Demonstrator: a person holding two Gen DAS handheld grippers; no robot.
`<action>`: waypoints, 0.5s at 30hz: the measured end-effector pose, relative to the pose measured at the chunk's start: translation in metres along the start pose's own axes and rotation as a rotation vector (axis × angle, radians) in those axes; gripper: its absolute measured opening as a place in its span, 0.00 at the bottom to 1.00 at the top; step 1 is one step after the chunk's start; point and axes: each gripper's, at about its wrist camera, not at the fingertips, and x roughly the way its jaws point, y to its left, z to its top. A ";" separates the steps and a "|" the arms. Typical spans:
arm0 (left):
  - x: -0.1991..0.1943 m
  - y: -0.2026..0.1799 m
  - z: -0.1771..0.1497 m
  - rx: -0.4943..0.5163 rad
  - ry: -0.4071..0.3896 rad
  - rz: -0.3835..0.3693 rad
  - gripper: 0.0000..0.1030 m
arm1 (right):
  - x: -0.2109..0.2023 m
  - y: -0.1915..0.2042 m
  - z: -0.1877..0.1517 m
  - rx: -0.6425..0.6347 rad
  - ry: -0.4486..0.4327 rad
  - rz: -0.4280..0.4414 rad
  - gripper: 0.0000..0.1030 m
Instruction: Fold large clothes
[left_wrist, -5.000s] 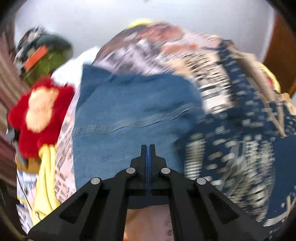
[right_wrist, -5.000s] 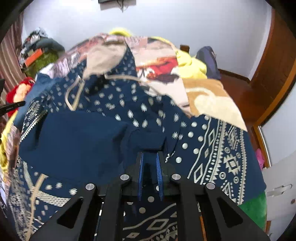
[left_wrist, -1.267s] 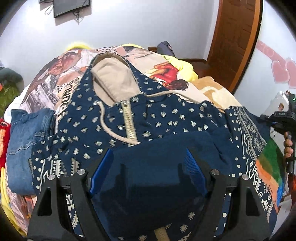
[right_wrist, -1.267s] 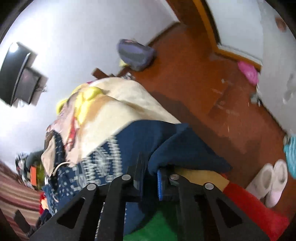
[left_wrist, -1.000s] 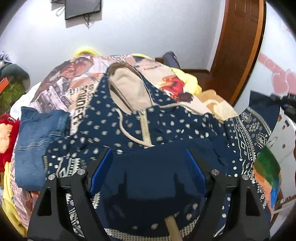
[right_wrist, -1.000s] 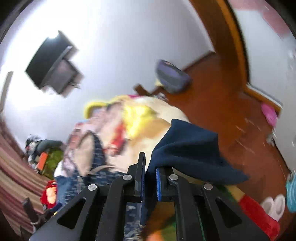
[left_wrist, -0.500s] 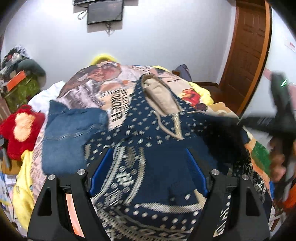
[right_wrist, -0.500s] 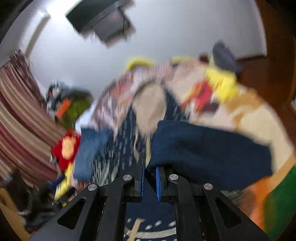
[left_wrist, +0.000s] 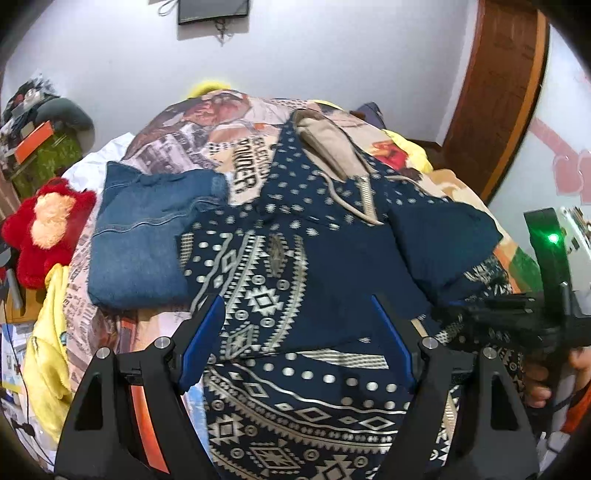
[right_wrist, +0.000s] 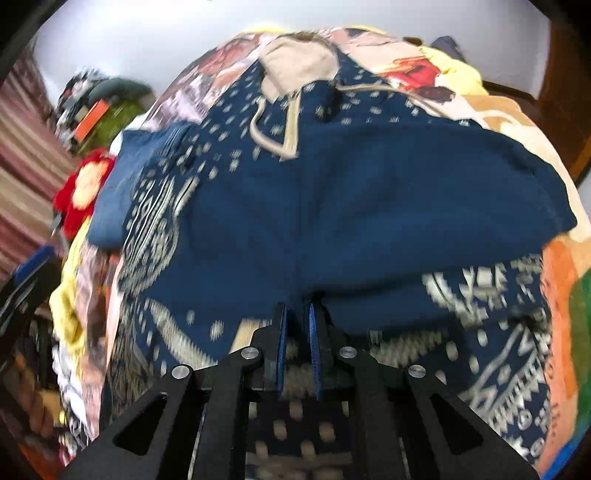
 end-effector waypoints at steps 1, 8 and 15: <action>0.001 -0.006 0.000 0.014 0.002 -0.008 0.77 | -0.003 -0.001 -0.004 -0.010 0.032 0.020 0.08; 0.017 -0.083 0.024 0.207 0.008 -0.059 0.77 | -0.071 -0.041 -0.025 -0.089 -0.100 -0.041 0.08; 0.070 -0.171 0.056 0.314 0.072 -0.186 0.78 | -0.136 -0.130 -0.023 -0.006 -0.263 -0.231 0.08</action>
